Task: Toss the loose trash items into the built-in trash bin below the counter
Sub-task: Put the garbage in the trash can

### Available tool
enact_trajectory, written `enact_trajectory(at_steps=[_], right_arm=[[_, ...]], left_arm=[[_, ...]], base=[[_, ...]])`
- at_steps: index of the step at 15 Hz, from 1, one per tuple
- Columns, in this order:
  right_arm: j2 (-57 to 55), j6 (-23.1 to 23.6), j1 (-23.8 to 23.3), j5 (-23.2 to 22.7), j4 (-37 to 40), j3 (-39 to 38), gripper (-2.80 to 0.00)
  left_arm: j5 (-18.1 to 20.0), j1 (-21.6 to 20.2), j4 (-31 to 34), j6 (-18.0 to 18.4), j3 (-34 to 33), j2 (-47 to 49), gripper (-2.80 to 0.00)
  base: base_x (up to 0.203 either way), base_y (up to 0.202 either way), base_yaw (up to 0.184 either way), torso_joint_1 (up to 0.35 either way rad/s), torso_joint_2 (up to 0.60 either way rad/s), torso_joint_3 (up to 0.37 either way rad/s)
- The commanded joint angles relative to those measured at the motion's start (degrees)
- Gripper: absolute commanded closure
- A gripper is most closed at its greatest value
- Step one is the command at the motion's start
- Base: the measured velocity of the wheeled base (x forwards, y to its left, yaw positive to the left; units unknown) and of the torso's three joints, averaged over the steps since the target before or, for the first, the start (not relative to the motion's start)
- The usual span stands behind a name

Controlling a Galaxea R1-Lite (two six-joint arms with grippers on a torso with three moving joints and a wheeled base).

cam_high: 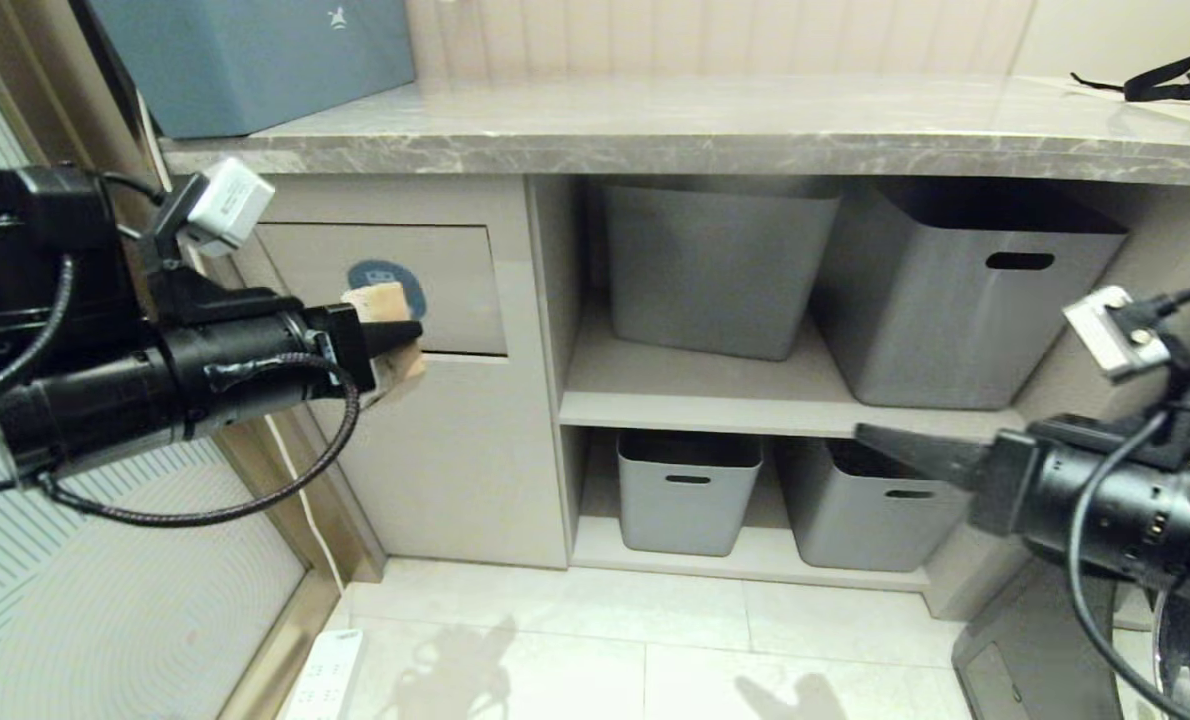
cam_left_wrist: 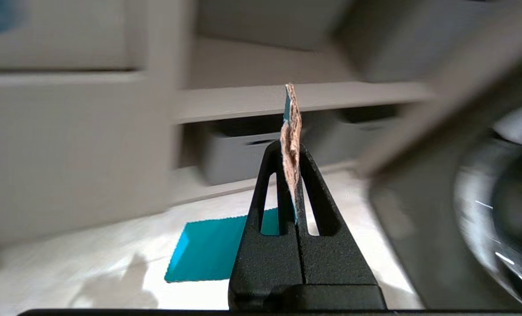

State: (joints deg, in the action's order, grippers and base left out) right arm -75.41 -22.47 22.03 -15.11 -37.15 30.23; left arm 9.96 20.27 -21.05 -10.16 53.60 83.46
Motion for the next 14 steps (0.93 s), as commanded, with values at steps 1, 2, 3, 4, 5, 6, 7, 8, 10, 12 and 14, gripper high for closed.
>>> enact_trajectory(at_steps=[1, 2, 3, 4, 5, 6, 7, 8, 10, 12, 14], right_arm=[[9.7, 5.3, -7.4, 1.8, -0.1, -7.1, 0.0], [14.5, 8.7, -10.1, 3.2, 0.1, -12.1, 0.0], [20.0, 11.6, -12.9, 4.4, 0.3, -17.0, 0.0], [25.8, 14.1, -15.4, 5.9, 0.4, -21.5, 0.0], [31.3, 15.8, -17.1, 8.0, 1.3, -24.6, 0.0], [37.6, 17.2, -18.2, 10.4, 4.6, -26.2, 0.0], [44.3, 18.3, -18.9, 12.1, 9.7, -27.2, 0.0], [51.4, 19.1, -19.4, 13.3, 16.0, -27.9, 0.0], [64.2, 21.0, -20.3, 14.4, 32.5, -27.4, 0.0], [71.2, 22.7, -21.1, 15.2, 44.4, -26.8, 0.0], [75.4, 23.3, -21.4, 15.6, 46.1, -26.7, 0.0]], left_arm=[[-2.0, -4.5, -0.2, 0.8, -2.4, -0.9, 0.0], [-2.6, -7.1, -0.2, 2.1, -3.5, -1.7, 0.0], [-2.9, -9.6, -0.2, 3.9, -4.6, -3.0, 0.0], [-3.0, -11.1, -0.3, 5.0, -5.5, -4.0, 0.0], [-3.1, -12.2, -0.5, 5.3, -6.1, -4.5, 0.0], [-3.2, -13.4, -1.9, 5.5, -7.4, -4.3, 0.0], [-4.0, -14.9, -3.5, 5.6, -8.6, -3.7, 0.0], [-4.9, -16.3, -4.7, 5.5, -9.3, -2.2, 0.0], [-5.0, -20.2, -8.8, 5.3, -9.9, 2.6, 0.0], [-4.2, -21.9, -15.6, 5.3, -9.1, 8.1, 0.0], [-1.3, -22.3, -19.8, 5.3, -7.5, 13.4, 0.0]], base=[[0.0, 0.0, 0.0, 0.0, 0.0, 0.0], [0.0, 0.0, 0.0, 0.0, 0.0, 0.0], [0.0, 0.0, 0.0, 0.0, 0.0, 0.0], [0.0, 0.0, 0.0, 0.0, 0.0, 0.0], [0.0, 0.0, 0.0, 0.0, 0.0, 0.0], [0.0, 0.0, 0.0, 0.0, 0.0, 0.0], [0.0, 0.0, 0.0, 0.0, 0.0, 0.0], [0.0, 0.0, 0.0, 0.0, 0.0, 0.0], [0.0, 0.0, 0.0, 0.0, 0.0, 0.0], [0.0, 0.0, 0.0, 0.0, 0.0, 0.0], [0.0, 0.0, 0.0, 0.0, 0.0, 0.0]])
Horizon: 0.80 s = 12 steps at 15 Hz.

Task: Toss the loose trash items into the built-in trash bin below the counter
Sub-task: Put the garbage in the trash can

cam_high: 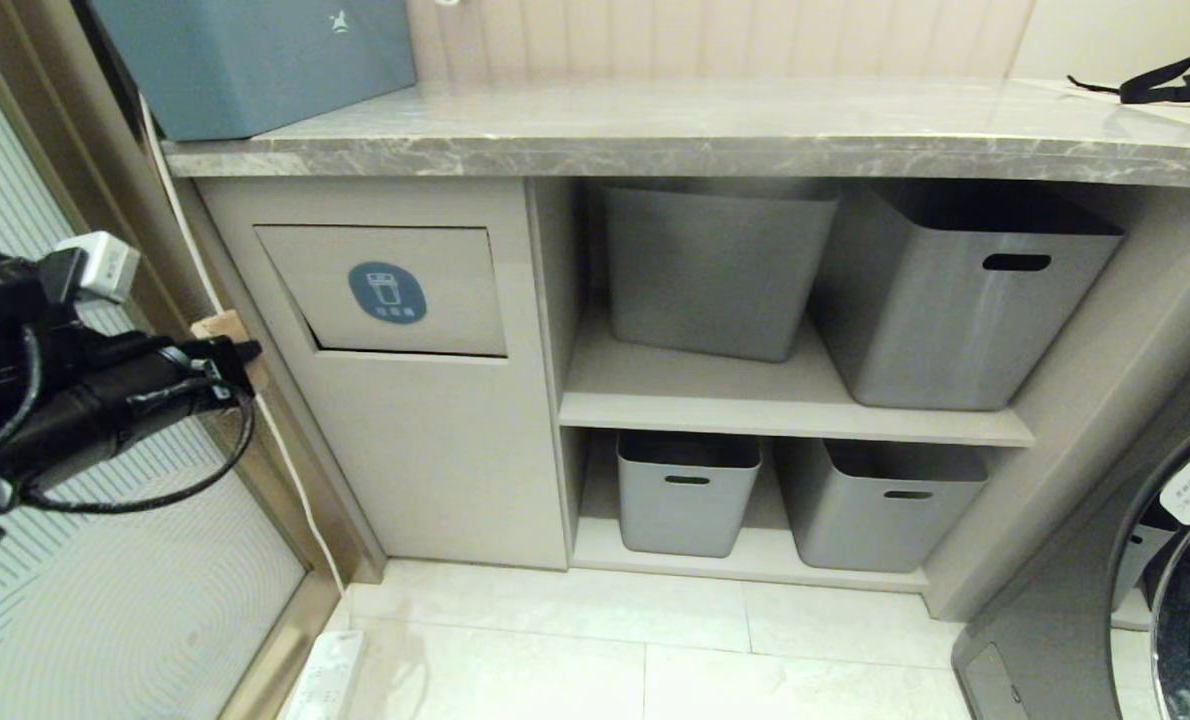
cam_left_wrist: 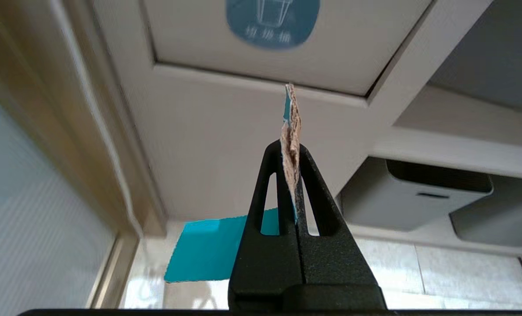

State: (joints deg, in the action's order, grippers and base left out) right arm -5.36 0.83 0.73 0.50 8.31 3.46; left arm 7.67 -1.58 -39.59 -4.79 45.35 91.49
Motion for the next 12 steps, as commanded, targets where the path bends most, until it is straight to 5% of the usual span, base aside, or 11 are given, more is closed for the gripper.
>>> enact_trajectory(at_steps=[1, 4, 7, 10, 12], right_arm=[[5.3, 0.0, -0.2, 0.3, 0.1, -0.2, 0.0], [5.3, 0.4, -0.2, 0.2, -0.1, -0.2, 0.0], [5.3, -1.1, -0.2, 0.6, -0.2, -0.2, 0.0], [5.3, -2.7, -0.2, 0.6, -0.1, -0.1, 0.0], [5.3, -2.7, -0.2, 0.6, -0.2, -0.1, 0.0]], left_arm=[[3.0, -0.5, -2.4, -0.1, 1.6, 8.0, 0.0], [8.5, -0.1, -9.8, -0.2, 0.4, 9.0, 0.0], [10.7, 1.1, -11.8, -0.5, -9.3, 0.6, 0.0], [12.9, 1.4, -10.3, -0.2, -17.6, -11.6, 0.0], [10.0, 1.5, -4.5, 3.2, -20.7, -18.9, 0.0]], base=[[0.0, 0.0, 0.0, 0.0, 0.0, 0.0], [0.0, 0.0, 0.0, 0.0, 0.0, 0.0], [0.0, 0.0, 0.0, 0.0, 0.0, 0.0], [0.0, 0.0, 0.0, 0.0, 0.0, 0.0], [0.0, 0.0, 0.0, 0.0, 0.0, 0.0]])
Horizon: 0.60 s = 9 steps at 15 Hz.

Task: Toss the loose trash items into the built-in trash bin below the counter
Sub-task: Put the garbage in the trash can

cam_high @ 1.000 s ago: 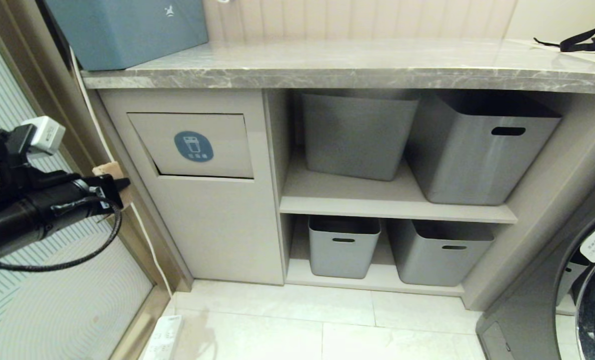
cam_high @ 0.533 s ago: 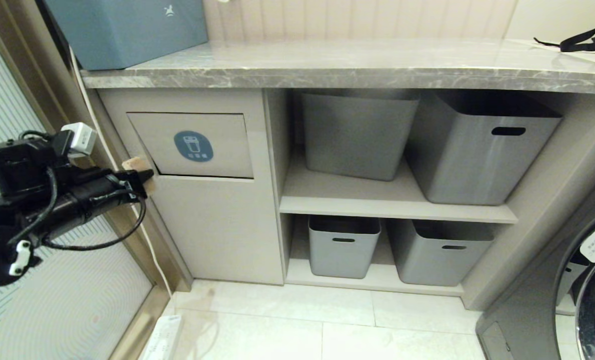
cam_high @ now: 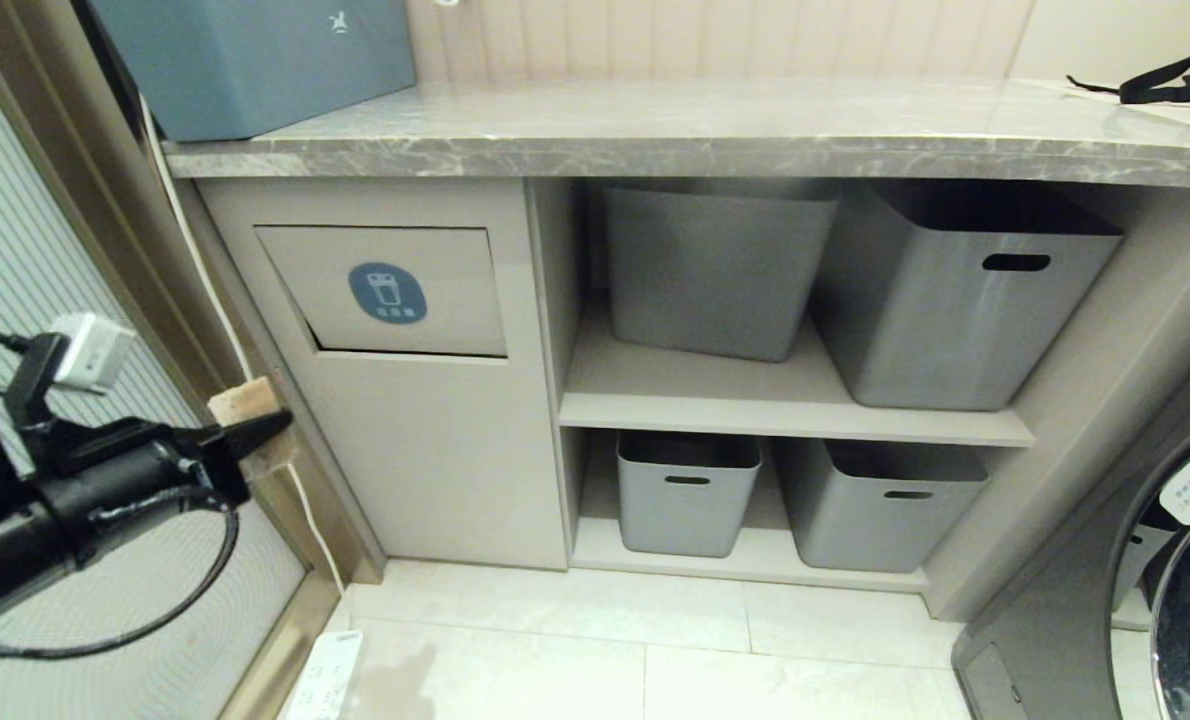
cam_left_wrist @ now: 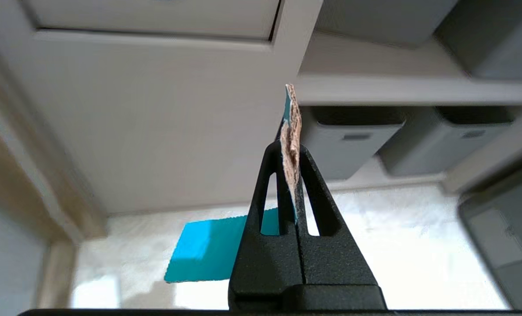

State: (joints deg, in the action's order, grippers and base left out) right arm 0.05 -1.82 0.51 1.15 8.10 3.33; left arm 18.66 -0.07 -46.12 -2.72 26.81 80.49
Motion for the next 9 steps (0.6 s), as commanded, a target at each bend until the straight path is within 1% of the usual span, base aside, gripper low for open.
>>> enact_trajectory(at_steps=[1, 2, 3, 5, 6, 7, 8, 9], right_arm=[[-0.1, 0.0, 0.0, 0.0, 0.1, 0.0, 0.0], [-0.1, 0.0, 0.0, 0.0, 0.1, 0.0, 0.0], [-0.1, 0.0, 0.0, 0.0, 0.1, 0.0, 0.0], [-0.1, 0.0, 0.0, 0.0, 0.1, 0.0, 0.0], [-0.1, 0.0, 0.0, 0.0, 0.1, 0.0, 0.0], [-0.1, 0.0, 0.0, 0.0, 0.1, 0.0, 0.0], [-0.1, 0.0, 0.0, 0.0, 0.1, 0.0, 0.0], [-0.1, 0.0, 0.0, 0.0, 0.1, 0.0, 0.0]], left_arm=[[-2.9, 0.1, 4.6, 2.8, -3.1, -10.5, 0.0], [-4.4, 0.1, 6.0, 4.1, -4.0, -12.7, 0.0], [-6.0, 0.1, 6.7, 4.7, -4.9, -15.2, 0.0], [-9.1, -0.3, 7.7, 4.6, -8.3, -21.9, 0.0], [-9.9, -0.4, 8.7, 4.5, -10.3, -26.2, 0.0], [-10.3, -0.4, 10.8, 4.5, -11.9, -30.3, 0.0], [-10.7, -0.4, 14.8, 4.4, -13.0, -34.4, 0.0], [-10.8, -0.3, 20.9, 4.4, -13.5, -37.9, 0.0]], base=[[0.0, 0.0, 0.0, 0.0, 0.0, 0.0], [0.0, 0.0, 0.0, 0.0, 0.0, 0.0], [0.0, 0.0, 0.0, 0.0, 0.0, 0.0], [0.0, 0.0, 0.0, 0.0, 0.0, 0.0], [0.0, 0.0, 0.0, 0.0, 0.0, 0.0], [0.0, 0.0, 0.0, 0.0, 0.0, 0.0], [0.0, 0.0, 0.0, 0.0, 0.0, 0.0], [0.0, 0.0, 0.0, 0.0, 0.0, 0.0]])
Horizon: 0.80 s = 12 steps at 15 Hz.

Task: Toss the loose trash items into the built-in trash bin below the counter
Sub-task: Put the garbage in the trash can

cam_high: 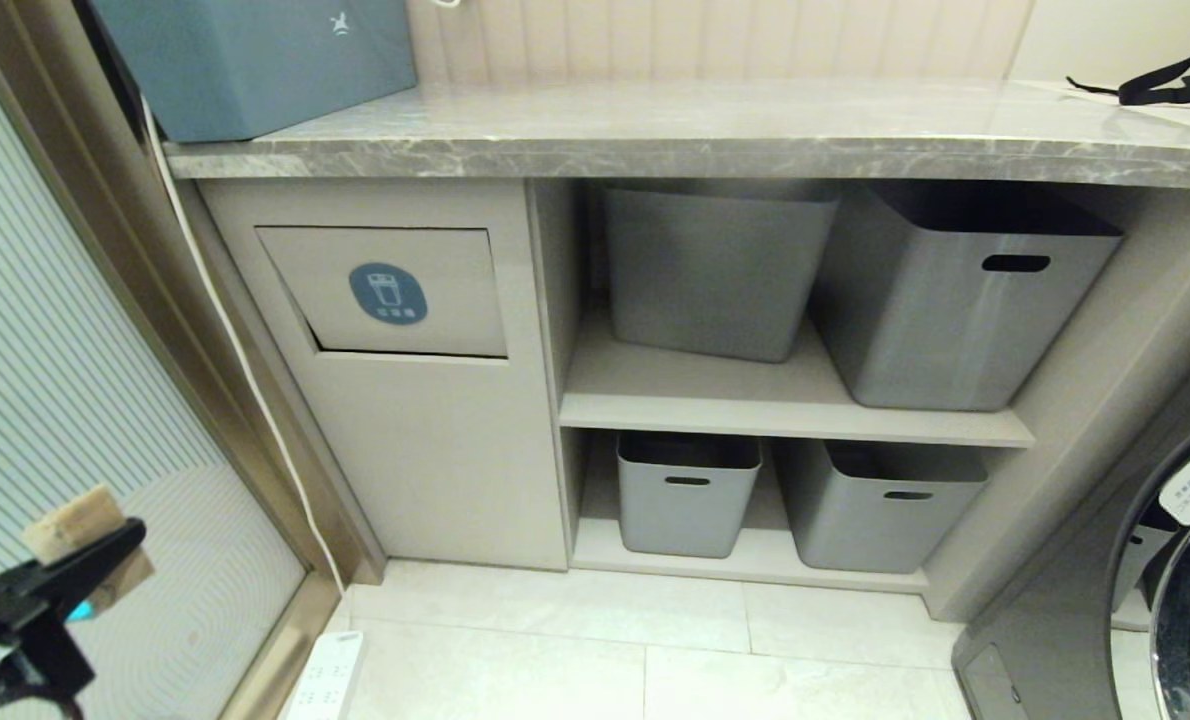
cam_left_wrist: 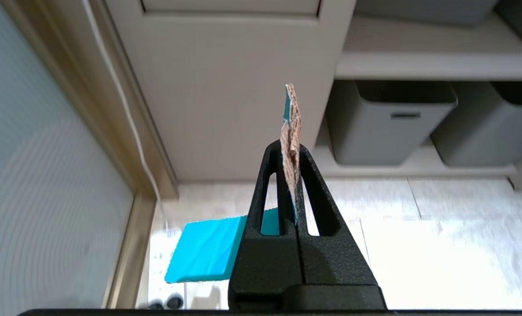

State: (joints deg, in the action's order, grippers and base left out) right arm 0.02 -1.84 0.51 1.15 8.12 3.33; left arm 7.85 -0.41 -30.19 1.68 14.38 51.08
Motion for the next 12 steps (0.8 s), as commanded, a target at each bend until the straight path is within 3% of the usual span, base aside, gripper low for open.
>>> enact_trajectory(at_steps=[1, 12], right_arm=[[-0.1, 0.0, 0.0, 0.0, 0.0, 0.0, 0.0], [-0.1, 0.0, 0.0, 0.0, 0.1, 0.0, 0.0]], left_arm=[[0.3, 0.0, 9.4, 0.0, -1.2, -10.1, 0.0], [0.3, 0.0, 10.7, -0.1, 0.1, -8.1, 0.0]], base=[[0.0, 0.0, 0.0, 0.0, 0.0, 0.0], [0.0, 0.0, 0.0, 0.0, 0.0, 0.0]])
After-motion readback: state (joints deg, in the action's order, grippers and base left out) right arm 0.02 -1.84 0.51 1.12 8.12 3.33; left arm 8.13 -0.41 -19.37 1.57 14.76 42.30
